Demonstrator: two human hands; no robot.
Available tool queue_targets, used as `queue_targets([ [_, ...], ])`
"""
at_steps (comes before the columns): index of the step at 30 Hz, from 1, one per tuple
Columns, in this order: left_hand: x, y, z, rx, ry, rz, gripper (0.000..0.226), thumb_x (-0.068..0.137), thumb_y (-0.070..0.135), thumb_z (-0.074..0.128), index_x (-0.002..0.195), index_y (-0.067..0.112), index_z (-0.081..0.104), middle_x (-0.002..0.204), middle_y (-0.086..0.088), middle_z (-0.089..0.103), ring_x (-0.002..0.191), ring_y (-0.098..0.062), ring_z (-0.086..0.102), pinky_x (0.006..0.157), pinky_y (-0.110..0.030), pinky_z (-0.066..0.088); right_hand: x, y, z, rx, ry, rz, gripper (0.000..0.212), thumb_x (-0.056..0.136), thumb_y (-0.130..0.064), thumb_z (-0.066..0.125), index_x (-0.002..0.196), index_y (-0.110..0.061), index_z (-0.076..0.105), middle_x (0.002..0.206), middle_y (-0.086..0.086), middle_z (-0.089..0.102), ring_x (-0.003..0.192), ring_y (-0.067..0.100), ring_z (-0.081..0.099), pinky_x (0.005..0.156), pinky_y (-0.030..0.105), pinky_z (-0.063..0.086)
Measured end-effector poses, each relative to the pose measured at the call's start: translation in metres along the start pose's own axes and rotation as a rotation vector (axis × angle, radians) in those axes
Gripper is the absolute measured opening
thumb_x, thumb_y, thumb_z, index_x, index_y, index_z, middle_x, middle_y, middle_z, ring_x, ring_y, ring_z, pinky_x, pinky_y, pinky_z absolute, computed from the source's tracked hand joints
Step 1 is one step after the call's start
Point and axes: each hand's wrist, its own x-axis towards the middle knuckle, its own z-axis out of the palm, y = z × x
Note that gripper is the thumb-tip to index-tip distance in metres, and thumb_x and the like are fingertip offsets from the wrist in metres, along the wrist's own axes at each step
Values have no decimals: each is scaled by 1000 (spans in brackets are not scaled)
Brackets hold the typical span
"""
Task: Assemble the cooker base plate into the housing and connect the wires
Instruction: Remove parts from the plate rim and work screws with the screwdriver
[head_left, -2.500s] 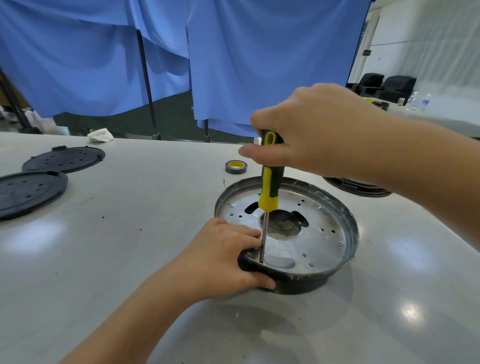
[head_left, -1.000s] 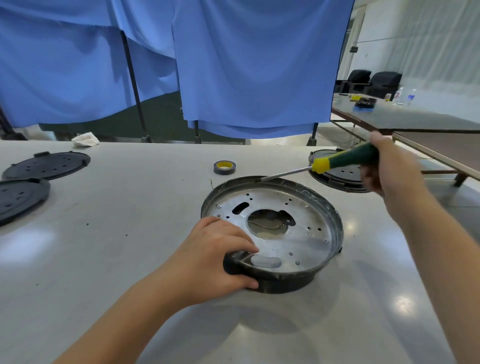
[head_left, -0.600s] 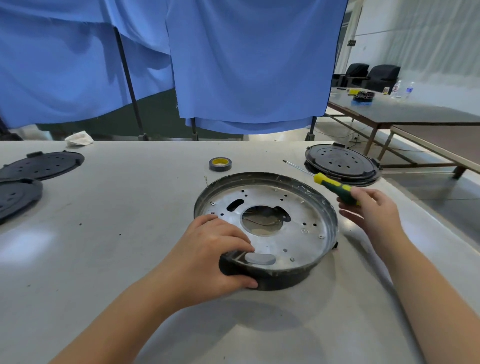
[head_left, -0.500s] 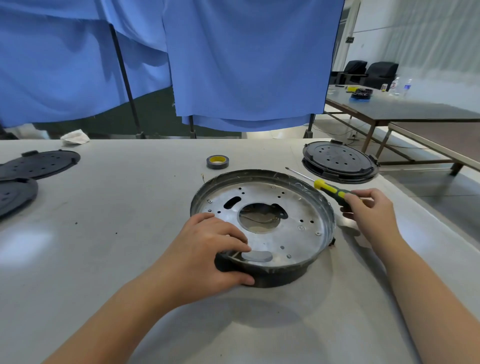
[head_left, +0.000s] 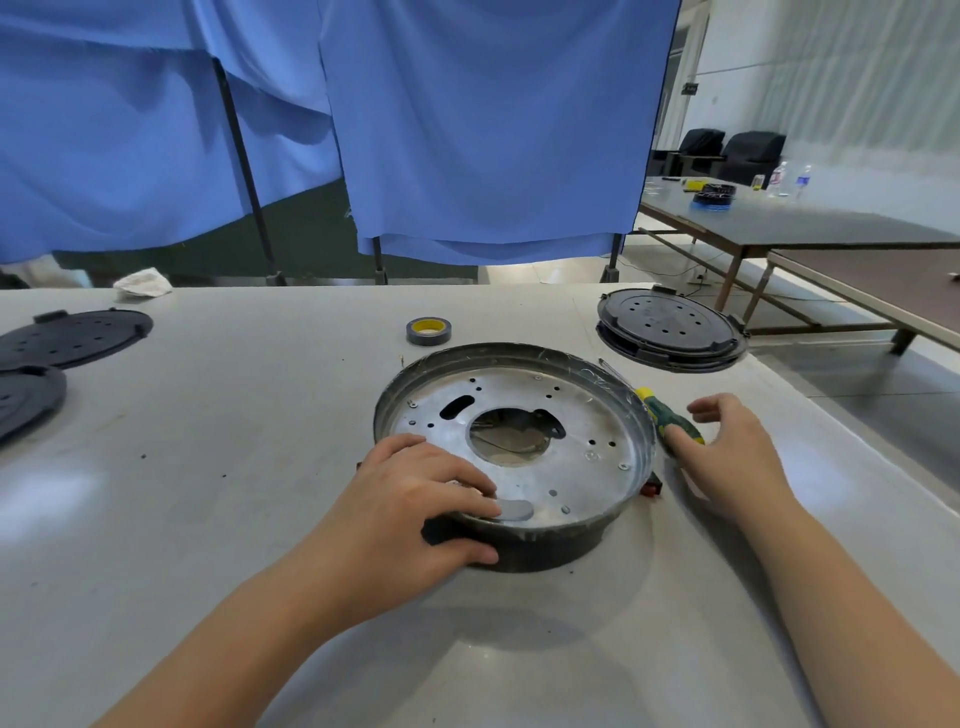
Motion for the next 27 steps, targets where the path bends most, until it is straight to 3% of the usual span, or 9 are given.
queue_targets([
  [4,2,0,4,-65,71,-10,11,70,33,75,80,28,74,93,20,71,97,5,58,107,-36,29,-11,-25,3,289,5,-100,14,90,-22,61,103,-22,58,103,-2,62,79,15,54,66,25,44],
  [6,1,1,8,-85,92,-19,12,70,29,76,81,27,74,87,19,70,98,6,56,106,-35,28,-17,-42,5,538,-141,-99,11,96,-23,52,102,-24,62,98,-5,67,79,7,61,61,12,46],
  [8,-1,2,10,-73,109,-12,12,69,27,77,81,26,74,84,18,69,98,6,55,103,-34,27,-22,-52,7,616,-270,-120,18,99,-28,47,104,-27,64,94,-13,69,84,-3,63,64,7,46],
  [13,1,5,6,2,203,84,8,71,21,77,79,22,74,87,21,71,99,0,56,101,-33,27,-25,-59,4,727,-212,-163,30,95,-14,53,118,-33,58,115,-8,65,105,9,62,85,24,51],
  [15,3,7,1,-28,258,85,7,71,21,77,77,21,74,90,23,71,100,1,56,101,-31,27,-23,-67,-2,939,-159,-104,32,98,-19,46,127,-31,52,122,-5,63,111,11,61,98,36,48],
  [17,3,9,-6,-98,300,37,8,69,23,78,77,22,74,89,25,71,101,3,57,100,-31,30,-22,-73,-6,1044,-116,-109,36,96,-27,44,132,-29,47,127,-5,61,113,6,60,104,39,44],
  [22,5,14,-18,-368,369,-106,17,63,26,82,75,31,71,87,19,71,100,-4,63,95,-43,41,-30,-82,-1,974,-94,-238,49,87,-40,44,136,-35,42,139,-11,49,129,7,47,111,42,36],
  [25,7,9,-25,-591,443,-139,15,63,31,81,76,31,73,85,9,72,92,-10,67,82,-27,50,-30,-86,6,927,-195,-224,59,89,-49,37,145,-30,37,143,-10,48,131,7,44,112,46,34],
  [27,6,1,-33,-737,501,-200,17,61,33,80,77,32,75,81,6,73,77,-6,67,71,-18,50,-30,-91,11,890,-264,-235,65,87,-60,36,145,-33,35,145,-13,45,133,3,42,114,39,31],
])
